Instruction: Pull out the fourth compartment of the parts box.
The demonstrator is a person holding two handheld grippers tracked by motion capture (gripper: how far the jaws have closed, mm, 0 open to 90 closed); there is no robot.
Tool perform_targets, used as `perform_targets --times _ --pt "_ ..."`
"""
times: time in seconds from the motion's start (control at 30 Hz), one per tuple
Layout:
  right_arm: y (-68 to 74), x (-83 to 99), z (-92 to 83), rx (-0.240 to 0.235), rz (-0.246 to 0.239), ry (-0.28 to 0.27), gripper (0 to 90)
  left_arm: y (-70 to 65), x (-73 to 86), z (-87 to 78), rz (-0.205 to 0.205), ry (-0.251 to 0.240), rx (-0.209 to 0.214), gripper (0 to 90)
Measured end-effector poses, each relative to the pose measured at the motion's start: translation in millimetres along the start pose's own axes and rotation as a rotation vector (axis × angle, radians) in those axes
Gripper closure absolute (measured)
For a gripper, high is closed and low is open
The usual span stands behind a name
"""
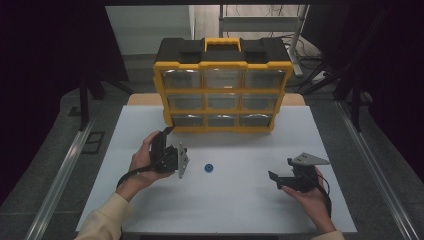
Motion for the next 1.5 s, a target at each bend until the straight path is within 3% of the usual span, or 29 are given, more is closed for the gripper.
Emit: perform_targets --times 0.97,1.5 --pt "-0.3 -0.1 -0.1 -0.001 0.003 -0.001 11.3 11.2 -4.7 11.7 -0.006 0.003 -0.013 11.3" --pt "-0.5 -0.3 -0.2 0.000 0.005 -0.002 11.3 21.9 -9.6 18.8 0.010 0.013 -0.026 11.2"
Point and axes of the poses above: each handheld gripper's, and its own axes: z roughly forward along the jaws, x roughly out of its underside, y roughly to its left, the point moved 10 cm from there along z, roughly forward along the jaws, and after that the axes turned 1 degree about -z, right-handed, at the moved point
